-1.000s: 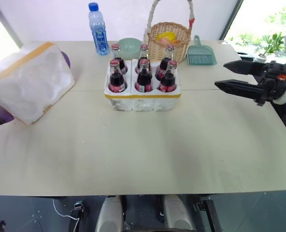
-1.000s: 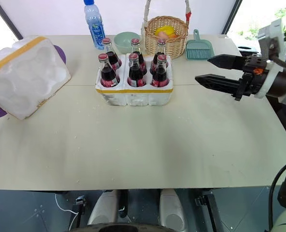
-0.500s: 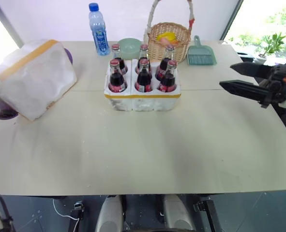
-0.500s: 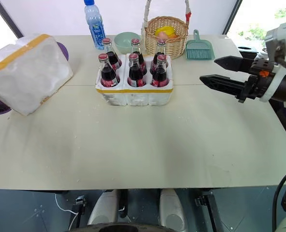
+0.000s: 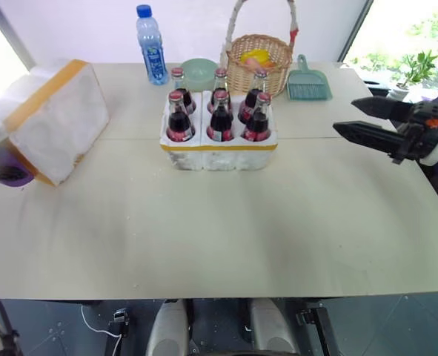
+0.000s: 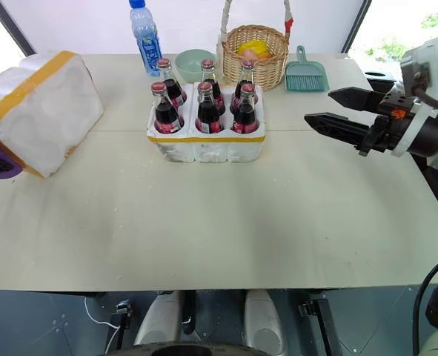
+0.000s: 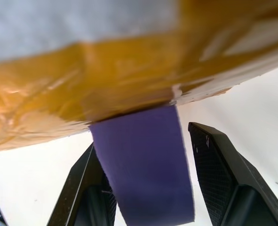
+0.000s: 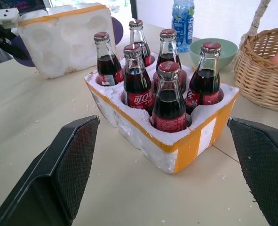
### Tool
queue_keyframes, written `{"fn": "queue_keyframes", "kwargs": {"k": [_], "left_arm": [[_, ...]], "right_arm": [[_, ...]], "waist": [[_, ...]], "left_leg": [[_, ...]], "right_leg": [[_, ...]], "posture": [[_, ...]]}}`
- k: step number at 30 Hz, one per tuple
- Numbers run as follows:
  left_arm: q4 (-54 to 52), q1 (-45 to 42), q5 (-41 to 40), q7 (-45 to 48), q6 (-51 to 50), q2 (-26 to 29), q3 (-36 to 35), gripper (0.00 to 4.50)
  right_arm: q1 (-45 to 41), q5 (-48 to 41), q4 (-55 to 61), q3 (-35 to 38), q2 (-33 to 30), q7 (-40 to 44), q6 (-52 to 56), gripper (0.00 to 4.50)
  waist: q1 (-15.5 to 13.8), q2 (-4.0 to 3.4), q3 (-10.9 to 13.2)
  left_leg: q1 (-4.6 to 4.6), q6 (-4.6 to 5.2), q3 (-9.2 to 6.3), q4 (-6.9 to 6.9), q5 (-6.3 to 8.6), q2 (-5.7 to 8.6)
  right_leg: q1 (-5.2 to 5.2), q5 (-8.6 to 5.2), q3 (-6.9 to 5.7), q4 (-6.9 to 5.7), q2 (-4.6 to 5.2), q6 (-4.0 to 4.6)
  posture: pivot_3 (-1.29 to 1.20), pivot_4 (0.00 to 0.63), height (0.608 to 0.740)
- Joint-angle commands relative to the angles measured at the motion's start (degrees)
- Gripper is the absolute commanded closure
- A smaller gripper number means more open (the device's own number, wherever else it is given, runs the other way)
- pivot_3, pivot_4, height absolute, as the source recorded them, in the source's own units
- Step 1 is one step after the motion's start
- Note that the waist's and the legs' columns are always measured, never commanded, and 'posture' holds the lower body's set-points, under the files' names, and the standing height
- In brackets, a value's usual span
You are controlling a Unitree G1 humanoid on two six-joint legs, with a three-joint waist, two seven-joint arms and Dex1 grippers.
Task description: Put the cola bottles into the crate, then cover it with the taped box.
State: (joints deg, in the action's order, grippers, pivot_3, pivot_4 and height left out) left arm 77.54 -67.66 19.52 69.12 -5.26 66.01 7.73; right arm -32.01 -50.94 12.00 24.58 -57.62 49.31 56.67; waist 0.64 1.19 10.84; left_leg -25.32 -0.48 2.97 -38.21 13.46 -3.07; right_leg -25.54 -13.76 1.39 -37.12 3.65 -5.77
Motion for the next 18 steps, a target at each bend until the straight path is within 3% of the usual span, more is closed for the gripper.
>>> {"fn": "queue_keyframes", "kwargs": {"k": [1, 2, 9, 18], "left_arm": [[-0.4, -0.9, -0.2, -1.0, 0.5, 0.4, -0.8, 3.56], [-0.4, -0.7, -0.2, -1.3, 0.6, 0.3, -0.7, 3.93], [-1.2, -1.6, -2.5, -3.5, 3.4, 0.6, -3.2, 3.93], [-9.5, -7.3, -10.0, -6.4, 19.6, -4.0, -9.3, 3.93]], "right_arm": [[-1.4, -0.9, 0.6, 0.6, -0.4, 0.1, -1.1, 0.0], [-1.1, -0.5, 0.6, 0.5, -0.9, 0.9, -1.6, 0.0], [0.0, -1.2, 0.9, 1.0, -4.2, 5.9, -1.5, 0.0], [1.6, -0.6, 2.3, 1.8, -5.8, 6.7, -2.0, 0.0]], "waist": [[0.0, 0.0, 0.0], [0.0, 0.0, 0.0], [0.0, 0.0, 0.0], [-0.2, 0.09, 0.0]], "left_leg": [[0.0, 0.0, 0.0, 0.0, 0.0, 0.0], [0.0, 0.0, 0.0, 0.0, 0.0, 0.0], [-0.01, 0.0, 0.0, 0.0, 0.0, 0.0], [-0.03, 0.0, -0.01, -0.04, 0.0, 0.01]], "right_leg": [[0.0, 0.0, 0.0, 0.0, 0.0, 0.0], [0.0, 0.0, 0.0, 0.0, 0.0, 0.0], [0.0, 0.0, 0.0, -0.01, 0.0, 0.0], [0.02, 0.0, 0.0, 0.0, 0.02, -0.01]], "posture": [[0.0, 0.15, 0.74], [0.0, 0.15, 0.74], [0.0, 0.15, 0.74], [0.0, 0.15, 0.74]]}}
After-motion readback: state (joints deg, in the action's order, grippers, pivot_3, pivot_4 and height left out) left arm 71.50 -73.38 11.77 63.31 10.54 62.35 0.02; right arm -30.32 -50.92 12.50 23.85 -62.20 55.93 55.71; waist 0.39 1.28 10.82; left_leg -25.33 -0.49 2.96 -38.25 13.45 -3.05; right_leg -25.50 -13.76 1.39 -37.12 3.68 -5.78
